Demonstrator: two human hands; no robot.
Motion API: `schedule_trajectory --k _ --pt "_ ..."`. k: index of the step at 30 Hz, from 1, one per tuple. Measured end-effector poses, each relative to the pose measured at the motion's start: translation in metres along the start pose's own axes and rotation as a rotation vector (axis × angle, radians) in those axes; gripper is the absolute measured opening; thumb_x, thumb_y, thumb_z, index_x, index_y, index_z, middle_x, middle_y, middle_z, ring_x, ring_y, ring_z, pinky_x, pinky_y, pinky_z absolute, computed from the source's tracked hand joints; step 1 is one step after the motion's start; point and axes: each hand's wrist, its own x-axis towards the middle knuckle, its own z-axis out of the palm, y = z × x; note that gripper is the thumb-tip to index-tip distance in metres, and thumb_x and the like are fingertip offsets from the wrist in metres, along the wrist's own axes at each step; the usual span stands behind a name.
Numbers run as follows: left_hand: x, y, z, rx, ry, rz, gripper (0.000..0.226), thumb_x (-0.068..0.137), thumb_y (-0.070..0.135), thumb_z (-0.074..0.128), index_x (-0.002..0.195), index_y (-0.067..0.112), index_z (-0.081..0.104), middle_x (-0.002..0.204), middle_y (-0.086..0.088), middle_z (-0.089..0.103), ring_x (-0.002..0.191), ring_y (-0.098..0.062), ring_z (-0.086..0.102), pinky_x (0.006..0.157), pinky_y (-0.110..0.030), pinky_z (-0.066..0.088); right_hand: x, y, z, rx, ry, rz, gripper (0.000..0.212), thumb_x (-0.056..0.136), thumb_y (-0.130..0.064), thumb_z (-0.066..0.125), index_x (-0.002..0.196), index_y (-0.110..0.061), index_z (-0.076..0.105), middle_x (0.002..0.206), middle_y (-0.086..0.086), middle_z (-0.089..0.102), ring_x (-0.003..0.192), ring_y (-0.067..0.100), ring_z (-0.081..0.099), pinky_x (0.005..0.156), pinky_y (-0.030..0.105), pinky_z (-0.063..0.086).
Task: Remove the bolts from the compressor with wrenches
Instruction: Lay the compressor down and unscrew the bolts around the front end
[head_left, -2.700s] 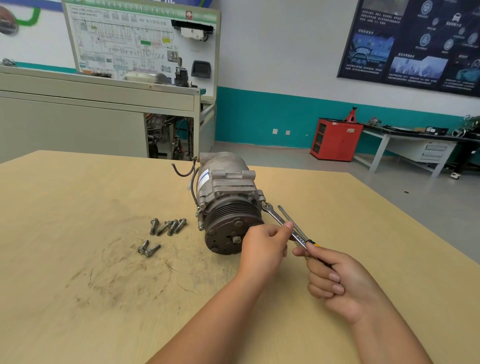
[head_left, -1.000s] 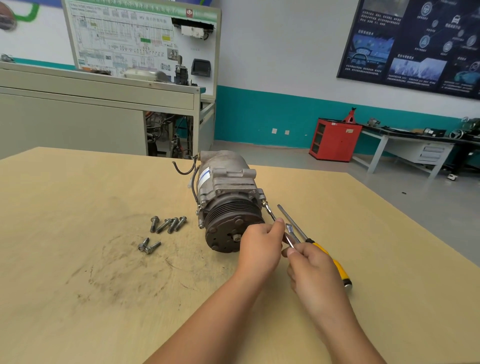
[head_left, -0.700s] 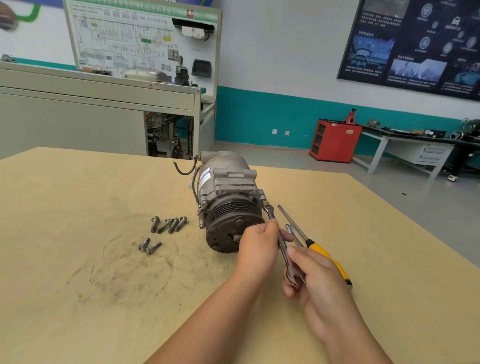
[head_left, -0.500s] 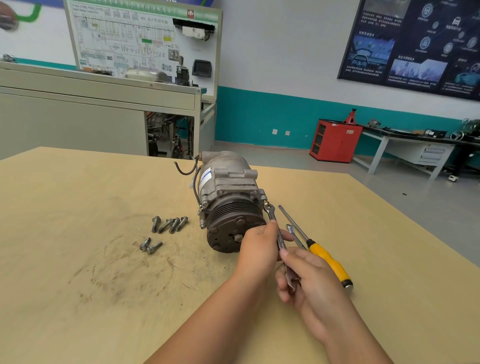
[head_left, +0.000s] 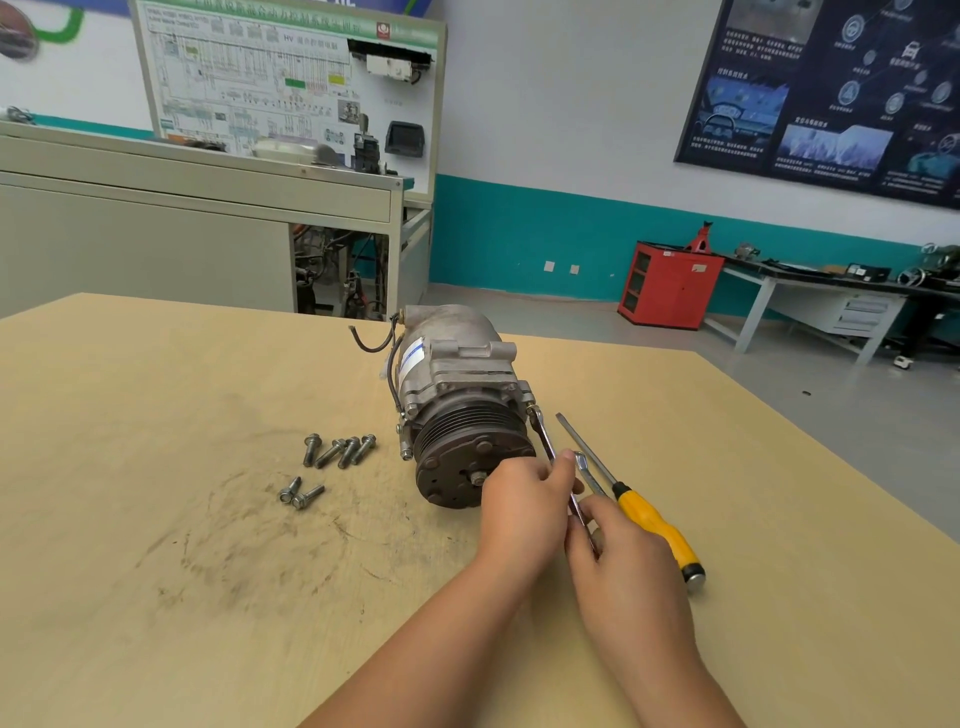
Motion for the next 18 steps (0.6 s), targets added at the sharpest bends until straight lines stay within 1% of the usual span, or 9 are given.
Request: schedule_trajectory --k 2,4,6,8,10,11,14,16,18 --pt "0.001 0.001 0.000 -0.032 -0.015 -0.015 0.042 0.098 0.032 0.043 0.078 0.011 0.073 0.033 0.007 0.042 0.036 0.000 0.043 0.039 -0.012 0.028 0.002 0.003 0.000 0.153 -0.022 0.083 0.014 0.094 -0.026 0.052 0.094 -0.018 0.063 0.041 -0.010 0.041 0.042 0.005 0.040 0.043 0.014 0.034" --pt "0.001 0.002 0.001 -0.080 -0.033 -0.043 0.044 0.100 0.031 0.040 0.080 0.012 0.074 0.039 0.007 0.042 0.042 -0.003 0.043 0.046 -0.015 0.031 0.007 0.006 0.000 0.362 -0.080 0.209 0.024 0.094 -0.026 0.053 0.077 -0.011 0.062 0.038 -0.009 0.039 0.042 0.006 0.035 0.042 0.016 0.024" --pt "0.000 0.003 0.001 -0.175 -0.073 -0.097 0.045 0.100 0.032 0.039 0.080 0.013 0.074 0.043 0.008 0.039 0.048 -0.010 0.040 0.054 -0.025 0.032 0.011 0.007 -0.002 0.488 -0.134 0.292 0.028 0.094 -0.022 0.052 0.070 -0.011 0.060 0.037 -0.008 0.042 0.042 0.010 0.037 0.044 0.022 0.028" --pt "-0.001 0.004 0.001 -0.257 -0.109 -0.135 0.045 0.100 0.033 0.039 0.078 0.015 0.073 0.039 0.009 0.037 0.046 -0.011 0.036 0.054 -0.028 0.030 0.011 0.007 -0.004 0.543 -0.142 0.305 0.028 0.093 -0.020 0.052 0.068 -0.012 0.059 0.037 -0.002 0.049 0.034 0.012 0.043 0.041 0.022 0.033" --pt "-0.001 0.005 0.001 -0.259 -0.105 -0.130 0.045 0.099 0.035 0.040 0.074 0.016 0.072 0.042 0.007 0.038 0.046 -0.012 0.036 0.053 -0.028 0.029 0.011 0.008 -0.006 0.560 -0.106 0.277 0.027 0.092 -0.019 0.054 0.067 -0.012 0.059 0.040 0.003 0.053 0.033 0.015 0.047 0.041 0.022 0.036" --pt "-0.001 0.005 0.002 -0.227 -0.084 -0.110 0.046 0.098 0.037 0.041 0.073 0.014 0.072 0.048 0.001 0.039 0.050 -0.015 0.037 0.055 -0.028 0.029 0.010 0.008 -0.006 0.561 -0.079 0.256 0.027 0.092 -0.018 0.055 0.066 -0.012 0.059 0.040 0.004 0.054 0.033 0.017 0.048 0.041 0.022 0.037" --pt "-0.001 0.001 0.003 -0.119 -0.007 -0.013 0.052 0.094 0.045 0.048 0.074 0.002 0.068 0.063 -0.010 0.038 0.060 -0.017 0.034 0.059 -0.028 0.027 0.010 0.008 -0.009 0.536 0.004 0.196 0.028 0.090 -0.015 0.057 0.062 -0.013 0.058 0.042 0.007 0.056 0.034 0.019 0.050 0.039 0.020 0.039" --pt "-0.001 0.000 0.003 -0.101 0.001 0.013 0.055 0.090 0.049 0.053 0.075 -0.001 0.069 0.062 -0.009 0.035 0.057 -0.016 0.029 0.056 -0.028 0.023 0.011 0.008 -0.011 0.468 0.049 0.156 0.026 0.089 -0.015 0.058 0.063 -0.013 0.058 0.044 0.007 0.058 0.036 0.019 0.053 0.043 0.025 0.042" --pt "0.000 0.001 0.003 -0.080 0.005 0.026 0.057 0.088 0.051 0.055 0.074 -0.002 0.068 0.058 -0.007 0.031 0.054 -0.016 0.024 0.053 -0.029 0.020 0.012 0.007 -0.012 0.366 0.100 0.104 0.022 0.088 -0.014 0.058 0.066 -0.013 0.056 0.048 0.007 0.059 0.045 0.025 0.057 0.051 0.031 0.046"
